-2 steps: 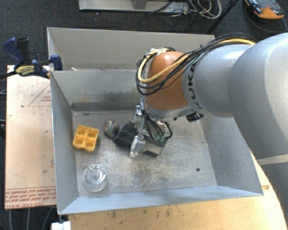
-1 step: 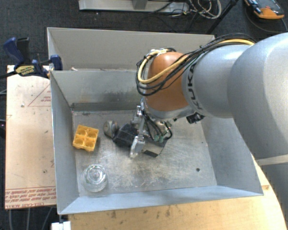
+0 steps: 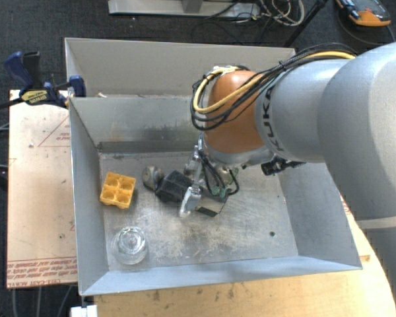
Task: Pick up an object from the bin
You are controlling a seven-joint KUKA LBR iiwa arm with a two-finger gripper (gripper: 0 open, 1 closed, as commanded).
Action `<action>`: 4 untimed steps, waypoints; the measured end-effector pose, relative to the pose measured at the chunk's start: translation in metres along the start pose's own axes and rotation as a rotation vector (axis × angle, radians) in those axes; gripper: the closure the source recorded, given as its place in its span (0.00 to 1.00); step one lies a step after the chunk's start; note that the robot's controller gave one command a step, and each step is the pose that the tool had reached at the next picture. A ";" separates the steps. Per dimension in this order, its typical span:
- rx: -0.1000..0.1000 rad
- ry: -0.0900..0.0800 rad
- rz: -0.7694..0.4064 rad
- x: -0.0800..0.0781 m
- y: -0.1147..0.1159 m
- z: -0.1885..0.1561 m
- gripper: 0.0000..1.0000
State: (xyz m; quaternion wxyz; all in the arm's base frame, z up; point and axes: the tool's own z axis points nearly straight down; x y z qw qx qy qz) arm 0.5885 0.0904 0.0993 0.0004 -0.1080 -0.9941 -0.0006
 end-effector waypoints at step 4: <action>-0.004 0.012 0.250 0.002 -0.006 0.015 1.00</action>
Offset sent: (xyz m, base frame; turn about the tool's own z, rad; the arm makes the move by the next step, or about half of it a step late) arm -0.0050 -0.0101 -0.0293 0.2553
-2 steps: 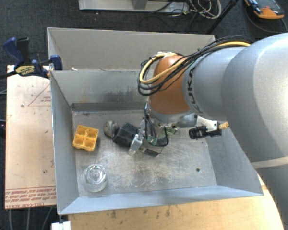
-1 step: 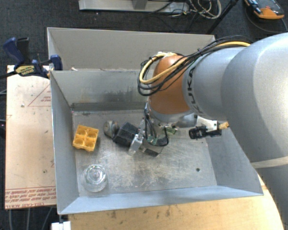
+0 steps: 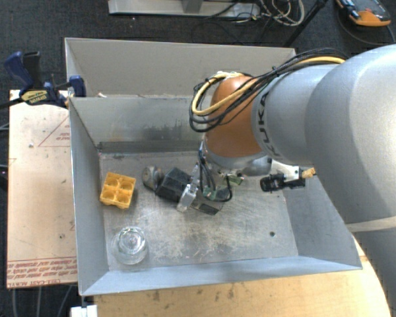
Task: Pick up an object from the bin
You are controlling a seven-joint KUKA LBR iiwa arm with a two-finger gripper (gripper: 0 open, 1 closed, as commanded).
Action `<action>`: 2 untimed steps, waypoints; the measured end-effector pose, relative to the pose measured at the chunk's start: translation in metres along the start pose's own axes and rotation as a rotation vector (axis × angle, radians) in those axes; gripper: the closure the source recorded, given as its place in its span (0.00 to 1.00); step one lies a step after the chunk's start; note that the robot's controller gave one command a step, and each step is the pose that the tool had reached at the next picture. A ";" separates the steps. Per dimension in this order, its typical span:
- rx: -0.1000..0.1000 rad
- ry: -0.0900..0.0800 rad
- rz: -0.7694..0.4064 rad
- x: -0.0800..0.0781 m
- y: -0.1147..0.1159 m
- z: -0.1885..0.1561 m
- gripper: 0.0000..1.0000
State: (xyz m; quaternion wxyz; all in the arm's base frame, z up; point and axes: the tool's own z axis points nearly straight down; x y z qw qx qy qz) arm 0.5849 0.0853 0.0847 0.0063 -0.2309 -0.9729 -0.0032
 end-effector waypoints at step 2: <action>0.006 -0.009 0.000 0.001 -0.003 -0.019 1.00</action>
Offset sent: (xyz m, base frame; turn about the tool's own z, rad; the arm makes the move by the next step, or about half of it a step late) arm -0.0002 0.0000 0.0531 0.0000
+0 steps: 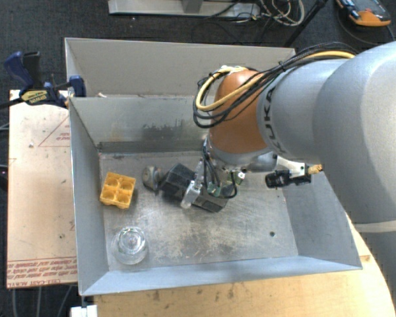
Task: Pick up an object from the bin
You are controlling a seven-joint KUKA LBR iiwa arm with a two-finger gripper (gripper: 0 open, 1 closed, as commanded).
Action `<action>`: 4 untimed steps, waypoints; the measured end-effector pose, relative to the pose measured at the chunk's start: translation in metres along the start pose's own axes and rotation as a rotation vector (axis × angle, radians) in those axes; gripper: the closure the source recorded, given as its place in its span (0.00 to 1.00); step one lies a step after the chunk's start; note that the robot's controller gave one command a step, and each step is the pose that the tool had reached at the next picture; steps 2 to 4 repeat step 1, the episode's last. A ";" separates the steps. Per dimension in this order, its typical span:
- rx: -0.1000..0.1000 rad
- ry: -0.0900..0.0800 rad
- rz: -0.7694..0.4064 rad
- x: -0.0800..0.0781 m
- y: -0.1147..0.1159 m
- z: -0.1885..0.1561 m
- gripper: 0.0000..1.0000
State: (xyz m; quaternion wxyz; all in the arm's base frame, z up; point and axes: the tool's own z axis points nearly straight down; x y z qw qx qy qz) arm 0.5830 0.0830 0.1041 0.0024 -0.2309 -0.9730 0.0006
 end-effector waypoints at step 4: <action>-0.001 -0.001 -0.001 0.000 0.000 -0.011 1.00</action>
Offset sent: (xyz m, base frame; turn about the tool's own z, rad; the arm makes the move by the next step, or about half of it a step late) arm 0.0002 -0.0001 0.0190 0.0000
